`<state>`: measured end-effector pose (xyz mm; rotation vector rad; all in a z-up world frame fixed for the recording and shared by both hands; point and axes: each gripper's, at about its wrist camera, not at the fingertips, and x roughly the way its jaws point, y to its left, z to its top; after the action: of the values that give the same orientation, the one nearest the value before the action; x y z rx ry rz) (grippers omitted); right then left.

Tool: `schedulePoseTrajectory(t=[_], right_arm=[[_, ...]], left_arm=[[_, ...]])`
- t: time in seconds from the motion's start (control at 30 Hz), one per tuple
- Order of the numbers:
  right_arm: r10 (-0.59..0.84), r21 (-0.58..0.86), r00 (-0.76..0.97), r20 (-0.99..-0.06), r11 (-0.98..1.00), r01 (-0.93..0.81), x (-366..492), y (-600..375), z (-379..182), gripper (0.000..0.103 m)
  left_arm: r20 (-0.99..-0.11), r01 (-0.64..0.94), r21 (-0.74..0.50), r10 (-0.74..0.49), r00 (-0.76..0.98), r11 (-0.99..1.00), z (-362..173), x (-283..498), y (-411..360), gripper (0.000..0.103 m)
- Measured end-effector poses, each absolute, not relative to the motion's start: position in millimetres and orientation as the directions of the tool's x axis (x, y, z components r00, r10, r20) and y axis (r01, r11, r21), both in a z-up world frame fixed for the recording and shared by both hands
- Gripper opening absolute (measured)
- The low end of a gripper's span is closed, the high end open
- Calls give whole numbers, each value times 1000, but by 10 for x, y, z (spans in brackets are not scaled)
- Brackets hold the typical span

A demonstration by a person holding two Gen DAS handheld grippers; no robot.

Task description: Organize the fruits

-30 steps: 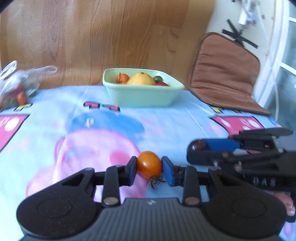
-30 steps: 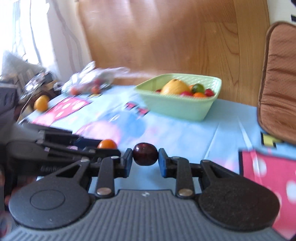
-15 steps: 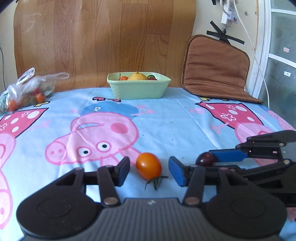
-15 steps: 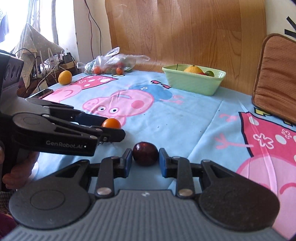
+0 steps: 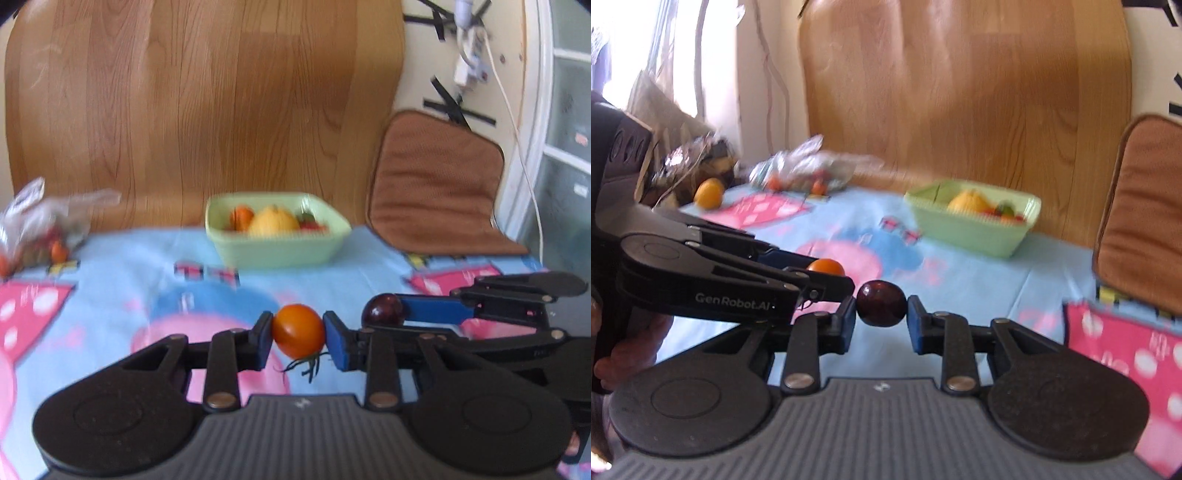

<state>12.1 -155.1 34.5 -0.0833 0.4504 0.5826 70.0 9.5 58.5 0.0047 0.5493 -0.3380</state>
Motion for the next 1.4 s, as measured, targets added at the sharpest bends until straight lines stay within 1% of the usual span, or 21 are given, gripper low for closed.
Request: schedulePoseTrajectory(t=[0.1, 0.17, 0.3, 0.43, 0.5, 0.53, 0.57, 0.6, 0.73, 0.83, 0.93, 1.03, 1.1, 1.13, 1.17, 1.2, 1.27, 1.3, 1.37, 1.4], right_arm=[[499, 60, 779, -380, 853, -518, 620, -1555, 483, 32], [477, 68, 802, -361, 871, -487, 977, -1576, 509, 32], [437, 155, 813, -385, 899, -409, 1698, -1701, 419, 32], [416, 211, 807, -419, 909, -359, 2088, -1775, 253, 33], [414, 227, 806, -423, 909, -348, 2143, -1792, 213, 33], [414, 234, 807, -420, 909, -344, 2144, -1795, 208, 34], [414, 237, 810, -415, 909, -343, 2127, -1803, 210, 34], [409, 233, 817, -407, 911, -340, 2094, -1814, 225, 34], [398, 233, 836, -376, 915, -331, 1903, -1858, 341, 34], [401, 256, 848, -346, 910, -326, 1573, -1928, 448, 34], [418, 302, 841, -344, 897, -322, 1168, -1978, 484, 34], [418, 314, 839, -349, 895, -316, 677, -1957, 446, 34], [409, 310, 842, -352, 900, -307, 319, -1940, 396, 35], [395, 302, 849, -350, 906, -297, 166, -1934, 362, 37], [374, 285, 855, -359, 916, -281, 17, -1920, 328, 47], [354, 266, 861, -366, 926, -268, -99, -1906, 300, 49], [330, 249, 865, -378, 936, -248, -301, -1905, 257, 50], [330, 257, 861, -387, 936, -243, -369, -1910, 232, 50], [331, 276, 857, -396, 933, -232, -484, -1927, 206, 50], [329, 288, 858, -395, 931, -225, -544, -1932, 186, 50]], left_arm=[[-499, 305, -100, -313, 808, 947, 724, 1277, 142, 30], [-499, 288, -100, -299, 814, 952, 746, 1666, 147, 30], [-528, 268, -110, -285, 800, 957, 642, 2340, 135, 30], [-582, 252, -135, -283, 763, 958, 412, 2756, 108, 31], [-579, 245, -129, -274, 768, 961, 366, 2794, 99, 32], [-575, 243, -129, -272, 772, 962, 365, 2782, 106, 37], [-570, 236, -128, -266, 777, 963, 376, 2757, 114, 44], [-564, 227, -124, -257, 785, 966, 401, 2713, 128, 46], [-539, 190, -93, -210, 816, 977, 598, 2423, 159, 48], [-517, 195, -89, -213, 829, 977, 755, 2039, 170, 48], [-514, 191, -60, -195, 836, 980, 813, 1531, 119, 57], [-534, 191, -51, -188, 824, 980, 768, 1062, 72, 62], [-546, 167, -45, -165, 821, 985, 702, 794, 40, 67], [-552, 156, -40, -152, 820, 987, 669, 669, 16, 75], [-554, 145, -35, -140, 820, 989, 643, 554, 0, 85], [-552, 134, -31, -129, 824, 990, 623, 441, -14, 88], [-544, 115, -21, -108, 832, 993, 596, 223, -43, 91], [-543, 109, -21, -103, 834, 994, 597, 100, -49, 92], [-539, 97, -28, -97, 837, 995, 587, -45, -62, 99], [-536, 88, -28, -89, 840, 996, 583, -119, -67, 100]])
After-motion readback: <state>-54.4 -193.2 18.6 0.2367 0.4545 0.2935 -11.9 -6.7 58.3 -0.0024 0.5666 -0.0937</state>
